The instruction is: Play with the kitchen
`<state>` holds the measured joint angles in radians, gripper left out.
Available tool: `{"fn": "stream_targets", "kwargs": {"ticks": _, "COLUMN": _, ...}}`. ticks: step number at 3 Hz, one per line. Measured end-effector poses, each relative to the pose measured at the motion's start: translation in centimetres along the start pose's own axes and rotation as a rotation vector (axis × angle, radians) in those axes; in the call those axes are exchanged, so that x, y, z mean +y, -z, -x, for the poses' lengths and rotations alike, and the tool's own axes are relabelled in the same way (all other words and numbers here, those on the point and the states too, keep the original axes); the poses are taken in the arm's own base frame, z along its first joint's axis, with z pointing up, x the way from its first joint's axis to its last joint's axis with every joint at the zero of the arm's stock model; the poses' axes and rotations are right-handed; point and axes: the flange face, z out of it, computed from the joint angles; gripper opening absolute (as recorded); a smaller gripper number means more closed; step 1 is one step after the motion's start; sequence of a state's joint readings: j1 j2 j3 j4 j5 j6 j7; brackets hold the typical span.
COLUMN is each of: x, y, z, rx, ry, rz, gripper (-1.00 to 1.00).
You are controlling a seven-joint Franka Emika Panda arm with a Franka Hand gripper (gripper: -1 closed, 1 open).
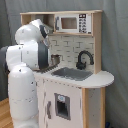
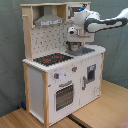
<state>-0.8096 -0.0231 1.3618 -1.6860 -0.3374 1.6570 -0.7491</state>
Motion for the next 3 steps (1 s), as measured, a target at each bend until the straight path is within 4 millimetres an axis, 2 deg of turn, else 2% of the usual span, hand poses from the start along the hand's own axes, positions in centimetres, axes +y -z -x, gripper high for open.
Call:
{"fn": "stream_targets", "kwargs": {"ticks": 2, "x": -4.6, "y": 3.4, "z": -5.1, "rx": 0.091, "ry": -0.043, "rz": 0.04, "gripper": -1.0}}
{"fn": "stream_targets", "kwargs": {"ticks": 3, "x": -6.2, "y": 4.7, "z": -7.1, "rx": 0.168, "ry": -0.072, "rz": 0.051, "gripper": -1.0}}
